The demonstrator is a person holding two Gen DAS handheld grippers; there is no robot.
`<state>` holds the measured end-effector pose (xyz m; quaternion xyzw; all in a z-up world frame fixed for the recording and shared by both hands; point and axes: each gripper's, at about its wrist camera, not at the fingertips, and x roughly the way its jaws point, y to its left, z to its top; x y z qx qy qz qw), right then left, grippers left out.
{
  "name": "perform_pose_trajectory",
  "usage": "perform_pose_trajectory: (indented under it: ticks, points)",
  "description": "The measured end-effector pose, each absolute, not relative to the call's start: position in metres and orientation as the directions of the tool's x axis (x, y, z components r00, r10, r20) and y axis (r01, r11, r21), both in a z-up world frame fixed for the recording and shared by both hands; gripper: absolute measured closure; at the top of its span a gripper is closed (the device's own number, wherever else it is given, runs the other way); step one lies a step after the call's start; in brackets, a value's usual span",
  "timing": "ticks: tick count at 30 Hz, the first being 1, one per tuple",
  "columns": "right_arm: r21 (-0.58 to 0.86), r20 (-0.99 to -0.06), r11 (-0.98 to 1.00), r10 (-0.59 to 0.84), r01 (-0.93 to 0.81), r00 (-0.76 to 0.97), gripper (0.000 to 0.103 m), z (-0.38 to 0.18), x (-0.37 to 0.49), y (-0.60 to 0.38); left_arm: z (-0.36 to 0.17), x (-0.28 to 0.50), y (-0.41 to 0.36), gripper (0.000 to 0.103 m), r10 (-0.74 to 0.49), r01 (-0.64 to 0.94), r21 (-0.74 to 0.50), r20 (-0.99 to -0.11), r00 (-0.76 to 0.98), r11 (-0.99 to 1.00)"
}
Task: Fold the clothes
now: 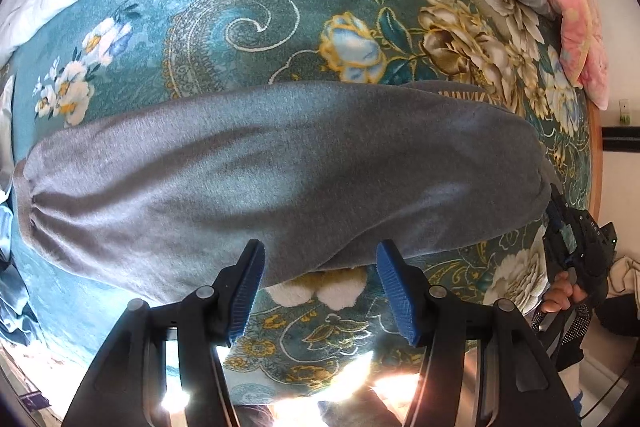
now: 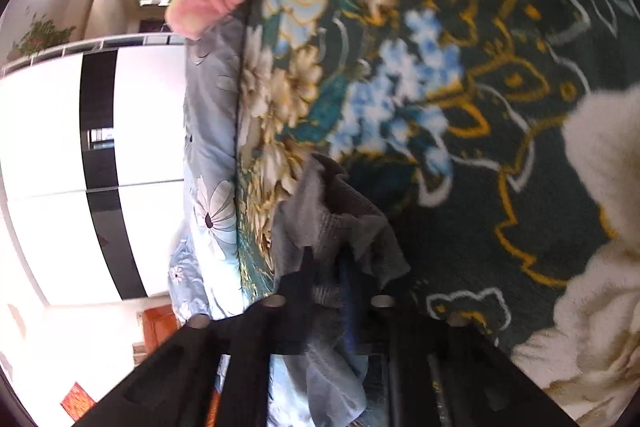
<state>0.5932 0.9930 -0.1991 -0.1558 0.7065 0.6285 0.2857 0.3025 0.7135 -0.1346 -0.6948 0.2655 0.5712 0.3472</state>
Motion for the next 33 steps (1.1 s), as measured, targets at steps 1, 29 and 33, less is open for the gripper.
perform_pose_trajectory:
  ticks: [1,29,33]
  points:
    - [0.801,-0.598,0.134,0.140,-0.584,-0.789,0.096,-0.193,0.589,0.995,-0.135,0.304,0.713,0.043,0.028,-0.768,-0.180,-0.978,0.207,-0.615]
    - [0.762,-0.632,0.256,0.091,-0.595,-0.770,0.046,-0.229,0.611,0.983,-0.150,0.322,0.719,0.043,-0.033,-0.800,-0.165,-0.974,0.224,-0.577]
    - [0.755,-0.607,0.387,0.108,-0.529,-0.787,0.046,-0.248,0.613,0.983,-0.150,0.327,0.720,0.043,-0.041,-0.810,-0.166,-0.973,0.228,-0.562]
